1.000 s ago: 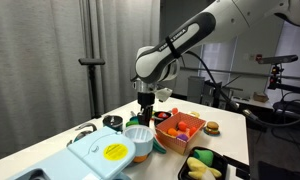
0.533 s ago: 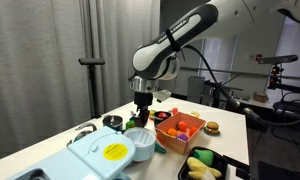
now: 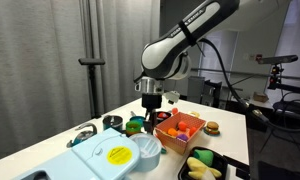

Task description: Push the bowl closed

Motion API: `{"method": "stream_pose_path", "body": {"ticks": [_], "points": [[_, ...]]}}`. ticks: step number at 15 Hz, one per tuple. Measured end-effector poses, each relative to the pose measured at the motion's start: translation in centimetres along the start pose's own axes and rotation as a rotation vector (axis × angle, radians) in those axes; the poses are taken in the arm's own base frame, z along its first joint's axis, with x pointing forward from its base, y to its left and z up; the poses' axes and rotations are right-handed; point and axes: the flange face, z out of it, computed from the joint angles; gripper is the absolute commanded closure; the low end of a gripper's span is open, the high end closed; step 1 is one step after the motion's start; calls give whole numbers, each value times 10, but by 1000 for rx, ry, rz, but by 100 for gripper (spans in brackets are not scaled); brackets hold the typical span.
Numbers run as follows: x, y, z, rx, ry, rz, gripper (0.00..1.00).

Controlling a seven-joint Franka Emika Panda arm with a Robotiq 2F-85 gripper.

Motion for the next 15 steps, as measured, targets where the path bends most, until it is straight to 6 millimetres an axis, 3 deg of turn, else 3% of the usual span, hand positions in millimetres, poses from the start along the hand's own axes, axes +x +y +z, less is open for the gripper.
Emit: {"method": "stream_pose_path", "body": {"ticks": [5, 10, 15], "points": [[-18, -47, 8, 7, 1, -79, 100], [-18, -92, 15, 7, 63, -142, 100], [-22, -103, 14, -6, 115, -195, 100]]}}
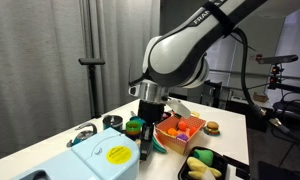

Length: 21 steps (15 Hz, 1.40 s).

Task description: Push the bowl closed

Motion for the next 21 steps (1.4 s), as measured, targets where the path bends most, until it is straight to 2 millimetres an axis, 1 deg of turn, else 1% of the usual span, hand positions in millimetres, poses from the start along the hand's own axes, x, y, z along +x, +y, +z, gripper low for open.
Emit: {"method": "stream_pose_path", "body": {"ticks": [5, 9, 11, 14, 16, 18, 21], "points": [[-4, -3, -5, -5, 37, -48, 100], [-4, -9, -23, -10, 39, -109, 100], [-2, -20, -42, -6, 29, -140, 100], [2, -42, -83, -11, 36, -184, 100], [3, -52, -108, -24, 46, -207, 100], [2, -56, -128, -37, 52, -221, 100], [-7, -51, -154, -73, 56, -223, 100]]}}
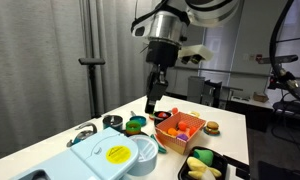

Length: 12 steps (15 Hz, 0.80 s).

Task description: Push the bowl closed

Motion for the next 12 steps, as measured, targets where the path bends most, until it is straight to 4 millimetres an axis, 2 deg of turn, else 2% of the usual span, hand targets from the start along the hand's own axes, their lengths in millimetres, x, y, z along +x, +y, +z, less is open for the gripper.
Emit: {"method": "stream_pose_path", "body": {"ticks": [3, 5, 7, 12], "points": [[-14, 21, -22, -45, 26, 92, 100], [-22, 41, -27, -93, 34, 181, 100], [-23, 58, -8, -142, 17, 257, 100], [-31, 95, 68, -157, -84, 363, 100]]}}
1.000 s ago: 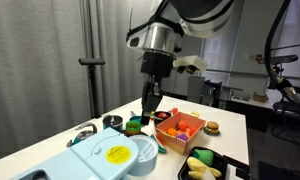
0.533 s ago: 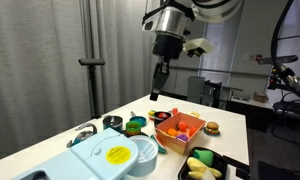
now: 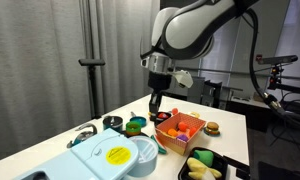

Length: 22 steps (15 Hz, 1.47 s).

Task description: Push the bowl closed

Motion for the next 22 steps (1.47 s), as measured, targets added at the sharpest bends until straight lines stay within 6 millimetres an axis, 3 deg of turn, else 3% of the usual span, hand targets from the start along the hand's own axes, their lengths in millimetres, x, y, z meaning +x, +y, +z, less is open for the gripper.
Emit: {"method": "stream_pose_path", "body": {"ticks": [5, 10, 12, 16, 22], "points": [[6, 11, 55, 31, -63, 40, 100], [18, -22, 88, 137, -80, 57, 100], [26, -43, 92, 166, -62, 40, 100], [33, -65, 86, 202, -28, -20, 100], [35, -81, 88, 226, -16, -95, 100]]}}
